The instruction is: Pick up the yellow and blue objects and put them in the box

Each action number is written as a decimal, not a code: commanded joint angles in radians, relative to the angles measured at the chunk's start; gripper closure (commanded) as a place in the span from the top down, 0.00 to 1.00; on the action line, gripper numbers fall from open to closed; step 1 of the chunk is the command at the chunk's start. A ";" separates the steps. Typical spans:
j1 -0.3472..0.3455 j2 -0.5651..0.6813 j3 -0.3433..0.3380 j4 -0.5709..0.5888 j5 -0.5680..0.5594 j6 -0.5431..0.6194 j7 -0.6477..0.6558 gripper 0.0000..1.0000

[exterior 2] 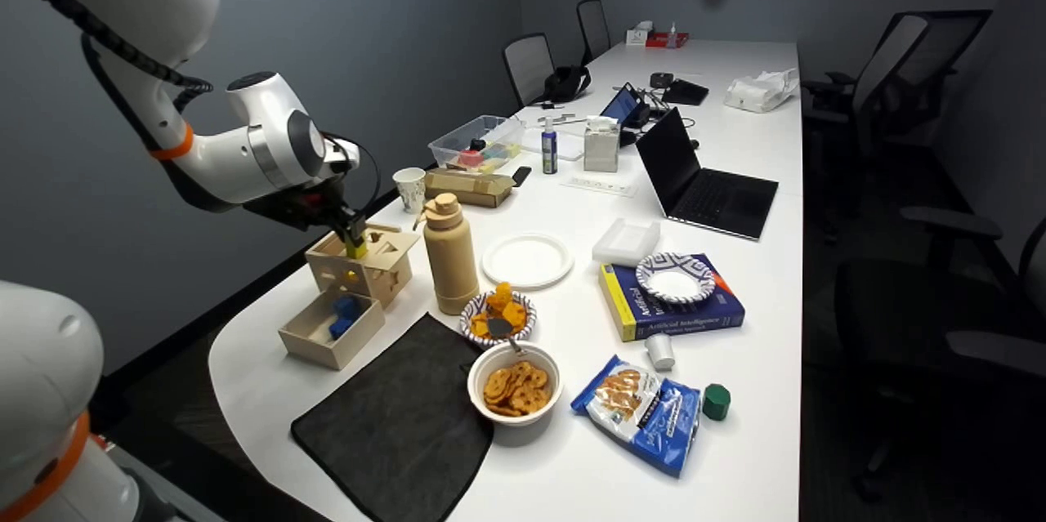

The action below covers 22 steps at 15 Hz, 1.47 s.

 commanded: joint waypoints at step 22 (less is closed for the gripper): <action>0.048 -0.144 0.017 -0.152 0.001 0.034 0.153 1.00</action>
